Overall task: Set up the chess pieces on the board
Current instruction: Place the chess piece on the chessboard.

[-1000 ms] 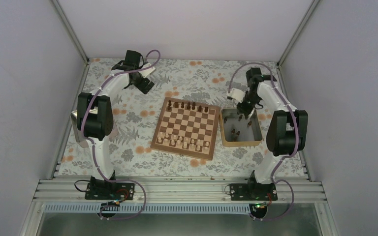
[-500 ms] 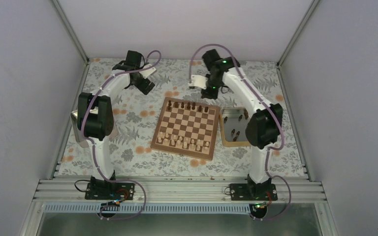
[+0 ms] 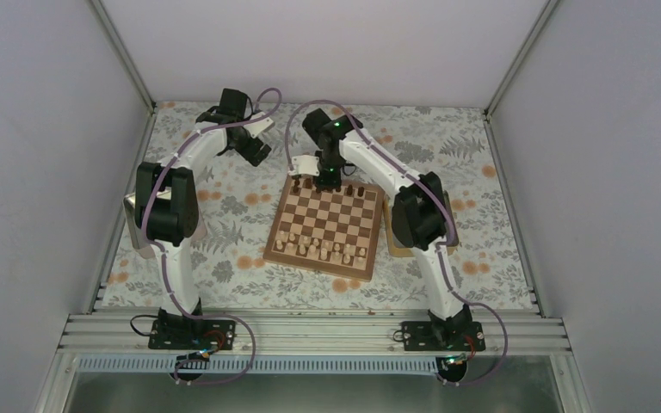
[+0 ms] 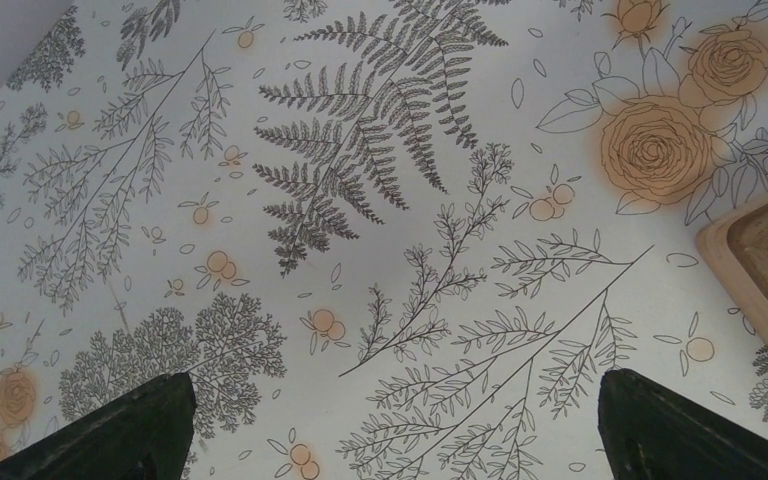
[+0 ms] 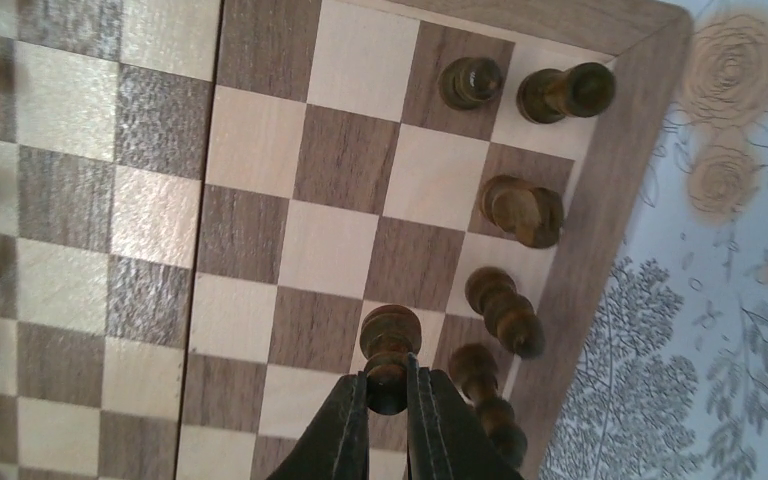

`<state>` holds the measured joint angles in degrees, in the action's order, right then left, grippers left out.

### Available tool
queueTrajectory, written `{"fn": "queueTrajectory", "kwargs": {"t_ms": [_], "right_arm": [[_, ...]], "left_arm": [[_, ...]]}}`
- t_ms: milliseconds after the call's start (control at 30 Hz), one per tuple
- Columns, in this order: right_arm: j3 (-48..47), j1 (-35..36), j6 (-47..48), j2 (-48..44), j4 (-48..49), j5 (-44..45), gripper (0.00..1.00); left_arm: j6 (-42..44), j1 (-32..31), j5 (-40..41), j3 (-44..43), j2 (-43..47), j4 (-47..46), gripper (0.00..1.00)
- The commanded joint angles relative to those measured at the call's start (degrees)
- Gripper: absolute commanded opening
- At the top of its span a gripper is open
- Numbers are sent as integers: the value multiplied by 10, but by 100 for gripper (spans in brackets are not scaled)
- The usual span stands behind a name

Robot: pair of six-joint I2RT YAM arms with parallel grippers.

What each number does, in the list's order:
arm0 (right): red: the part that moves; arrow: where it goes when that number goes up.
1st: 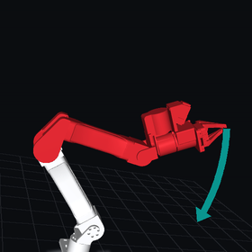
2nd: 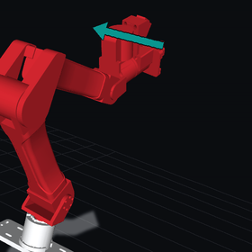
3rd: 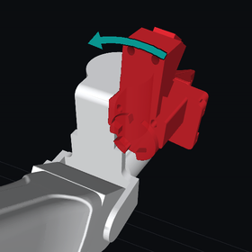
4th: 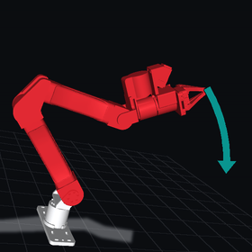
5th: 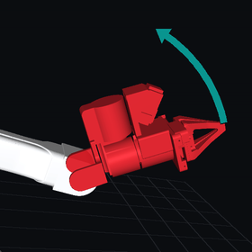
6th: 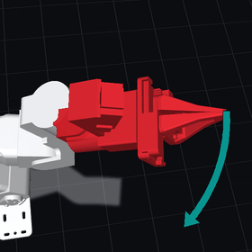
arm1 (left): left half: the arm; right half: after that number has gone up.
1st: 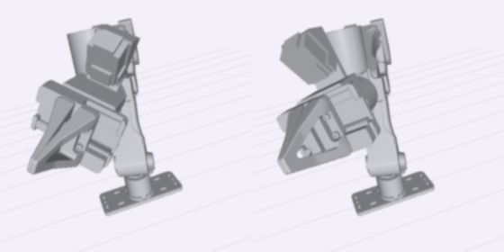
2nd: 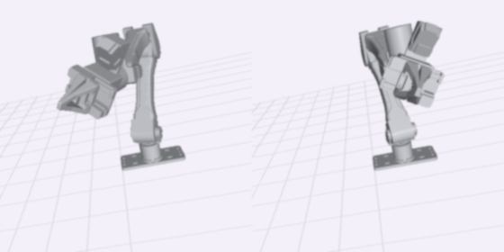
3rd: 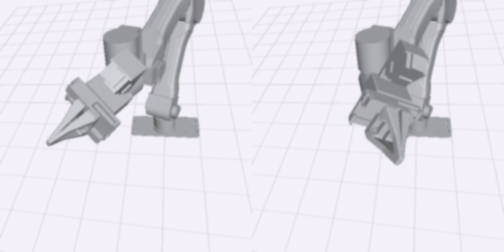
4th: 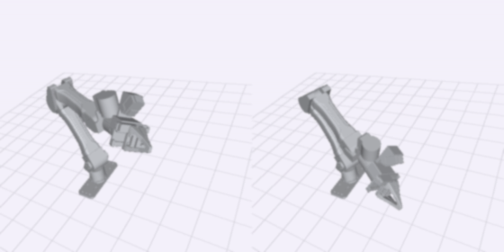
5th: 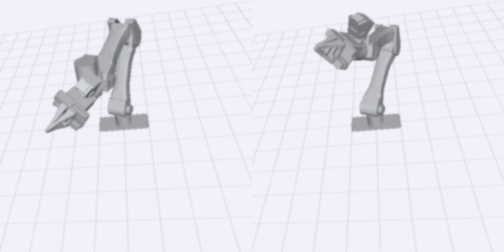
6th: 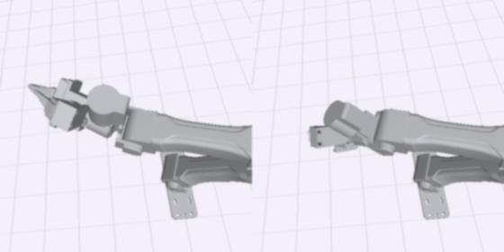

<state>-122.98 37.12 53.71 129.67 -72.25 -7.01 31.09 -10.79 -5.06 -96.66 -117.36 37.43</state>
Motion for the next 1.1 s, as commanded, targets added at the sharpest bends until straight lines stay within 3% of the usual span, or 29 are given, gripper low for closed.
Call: {"fn": "queueTrajectory", "kwargs": {"t_ms": [0, 1067], "right_arm": [[-32, 12, 9, 27, -2, -9, 9], [-60, 30, 20, 94, 42, -2, 10]], "left_arm": [[7, -5, -12, -13, 21, 4, 100], [8, -9, -19, -13, 19, 5, 100]]}}
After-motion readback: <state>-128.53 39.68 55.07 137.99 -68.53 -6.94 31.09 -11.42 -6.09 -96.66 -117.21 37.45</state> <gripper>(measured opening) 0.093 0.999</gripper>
